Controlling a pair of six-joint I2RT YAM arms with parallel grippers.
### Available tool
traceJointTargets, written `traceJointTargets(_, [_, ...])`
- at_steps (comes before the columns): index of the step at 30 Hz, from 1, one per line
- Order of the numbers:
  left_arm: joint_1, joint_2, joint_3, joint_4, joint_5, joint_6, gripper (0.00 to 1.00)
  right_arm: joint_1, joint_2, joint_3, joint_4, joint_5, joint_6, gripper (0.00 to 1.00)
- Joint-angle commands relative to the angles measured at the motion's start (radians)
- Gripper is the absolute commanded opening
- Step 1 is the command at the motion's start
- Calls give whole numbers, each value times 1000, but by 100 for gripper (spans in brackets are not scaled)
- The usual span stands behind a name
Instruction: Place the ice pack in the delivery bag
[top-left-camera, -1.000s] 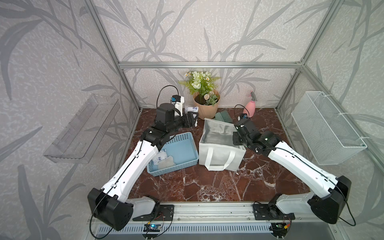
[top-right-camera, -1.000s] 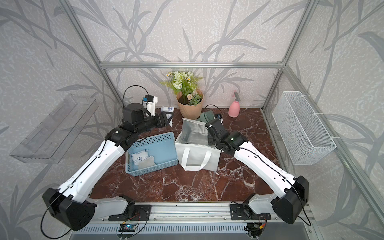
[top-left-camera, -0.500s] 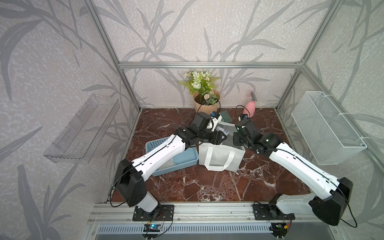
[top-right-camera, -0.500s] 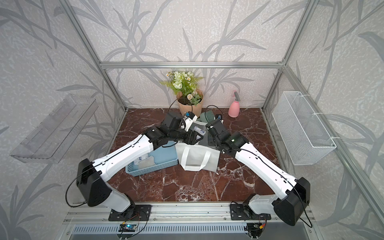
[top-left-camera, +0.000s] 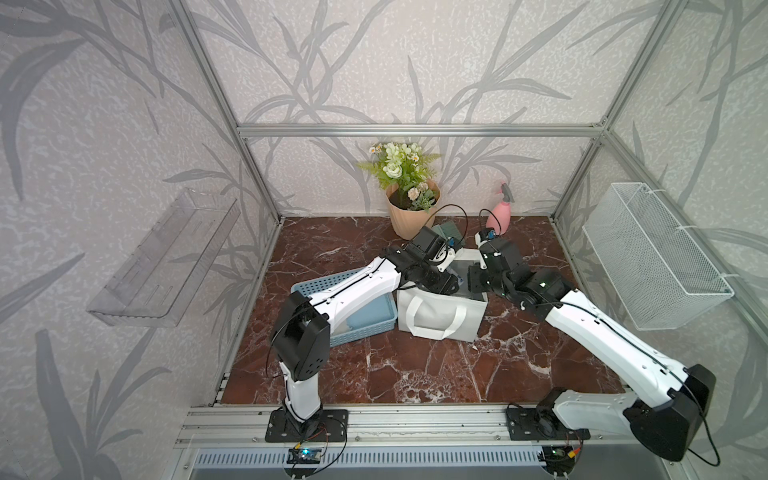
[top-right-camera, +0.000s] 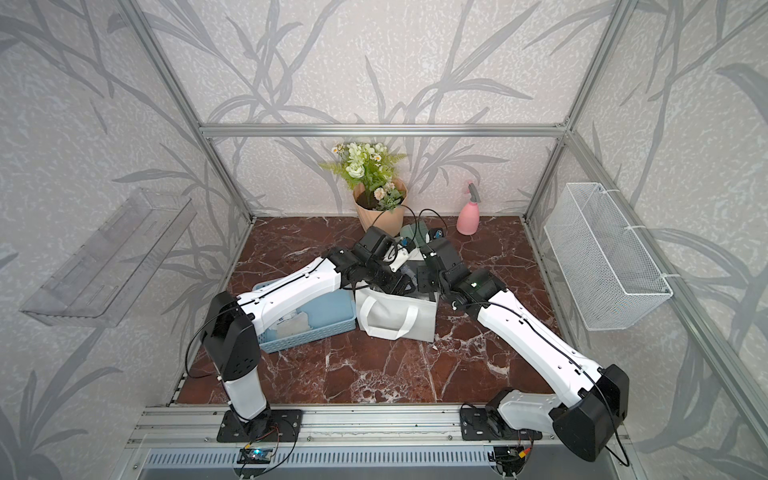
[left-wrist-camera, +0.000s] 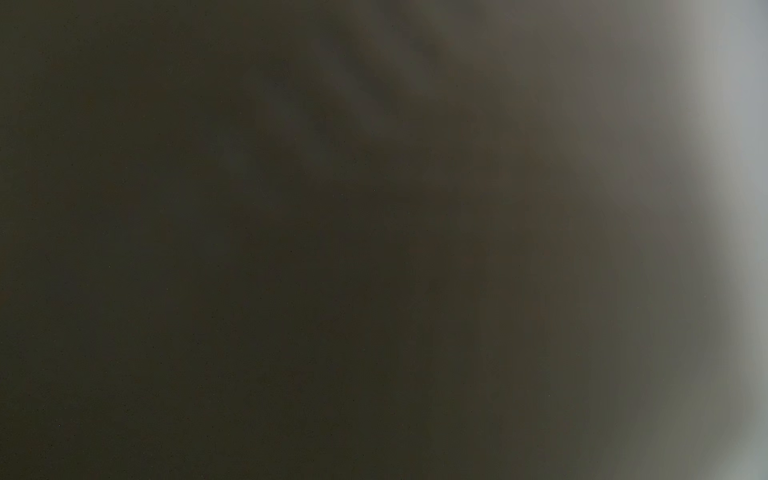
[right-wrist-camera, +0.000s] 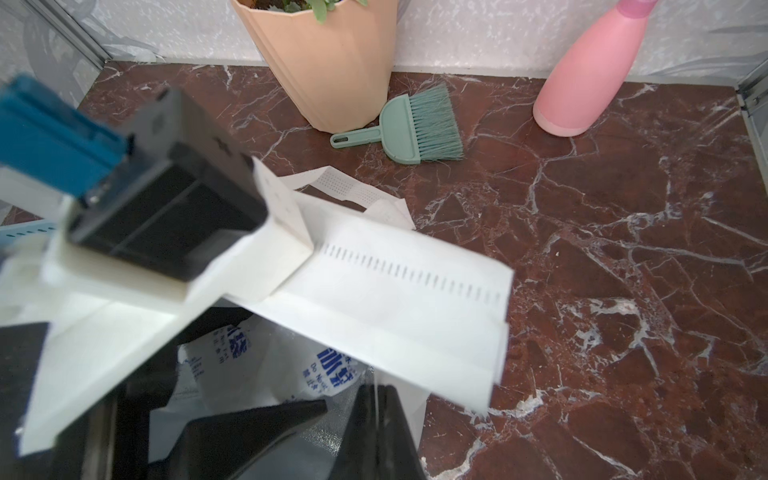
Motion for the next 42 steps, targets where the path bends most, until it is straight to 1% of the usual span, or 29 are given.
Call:
traceJointTargets(1, [4, 4, 59, -57, -4, 80, 45, -15, -26, -34, 15, -46, -32, 3])
traceJointTargets(3, [-8, 28, 62, -54, 6, 93, 47, -16, -24, -37, 23, -51, -32, 3])
traceJointTargets(7, [-41, 102, 65, -71, -21, 93, 48, -16, -18, -43, 29, -58, -28, 3])
traceJointTargets(10, [-57, 146, 43, -65, -56, 82, 55, -16, -18, -51, 34, -64, -23, 3])
traceJointTargets(13, [-61, 155, 9, -29, -72, 67, 57, -16, -19, -57, 32, -65, -19, 3])
traceJointTargets(14, [-60, 151, 3, -18, -79, 61, 61, -17, -21, -58, 33, -64, -17, 3])
traceJointTargets(15, [-61, 148, -4, -8, -89, 52, 68, -16, -24, -61, 31, -62, -17, 3])
traceJointTargets(20, [-60, 111, -2, 10, -93, 41, 75, -16, -27, -66, 28, -59, -13, 4])
traceJointTargets(23, [-56, 82, 18, 10, -120, 23, 82, -16, -27, -65, 27, -53, -14, 6])
traceJointTargets(24, [-52, 69, 30, 7, -128, 13, 91, -16, -27, -62, 27, -53, -14, 6])
traceJointTargets(25, [-47, 52, 43, 2, -131, 5, 92, -16, -27, -62, 29, -52, -16, 6])
traceJointTargets(29, [-21, -37, 71, -3, -147, -36, 93, -18, -25, -58, 27, -47, -18, 6])
traceJointTargets(33, [17, -164, 51, 12, -182, -100, 93, -18, -16, -54, 32, -49, -26, 6])
traceJointTargets(35, [40, -236, 11, 36, -233, -142, 94, -18, -9, -49, 33, -51, -32, 6])
traceJointTargets(37, [76, -325, -57, 68, -294, -204, 100, -18, -1, -41, 34, -59, -39, 6])
traceJointTargets(38, [97, -367, -97, 87, -320, -232, 100, -17, 2, -36, 34, -61, -42, 6])
traceJointTargets(42, [227, -537, -280, 135, -397, -365, 100, -16, 20, -32, 46, -82, -47, 6])
